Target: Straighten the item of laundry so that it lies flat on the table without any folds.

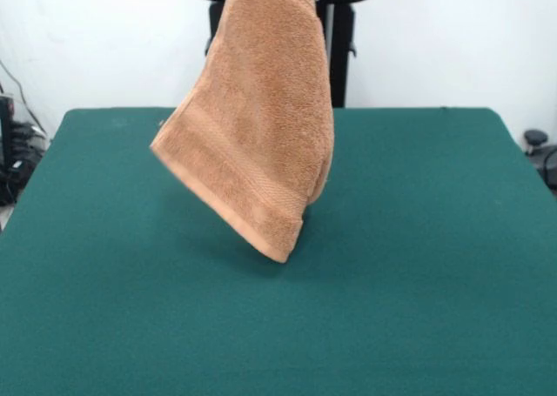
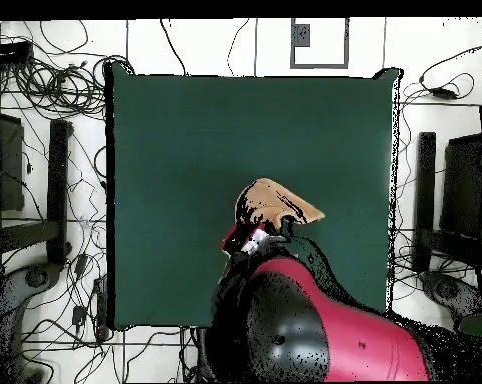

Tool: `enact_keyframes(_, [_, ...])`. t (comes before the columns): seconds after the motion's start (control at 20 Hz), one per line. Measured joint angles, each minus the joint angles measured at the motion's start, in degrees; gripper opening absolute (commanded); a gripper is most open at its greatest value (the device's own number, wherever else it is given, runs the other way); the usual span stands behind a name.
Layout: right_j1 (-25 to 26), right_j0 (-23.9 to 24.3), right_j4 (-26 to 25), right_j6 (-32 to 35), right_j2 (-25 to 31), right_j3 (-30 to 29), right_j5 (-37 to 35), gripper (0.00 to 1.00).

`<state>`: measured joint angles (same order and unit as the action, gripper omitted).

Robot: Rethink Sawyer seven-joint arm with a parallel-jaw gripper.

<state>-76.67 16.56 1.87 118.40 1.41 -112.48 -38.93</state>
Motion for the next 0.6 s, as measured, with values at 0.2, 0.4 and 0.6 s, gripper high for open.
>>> enact_keyframes(0.2, [0.19,-0.25,-0.87,0.00,0.41,0.00,0.00,0.00])
enact_keyframes(0.4, [0.28,0.12,-1.37,0.00,1.55,-0.02,0.01,0.00])
enact_keyframes(0.6, [0.28,0.86,-1.41,0.00,3.09,-0.06,0.00,0.00])
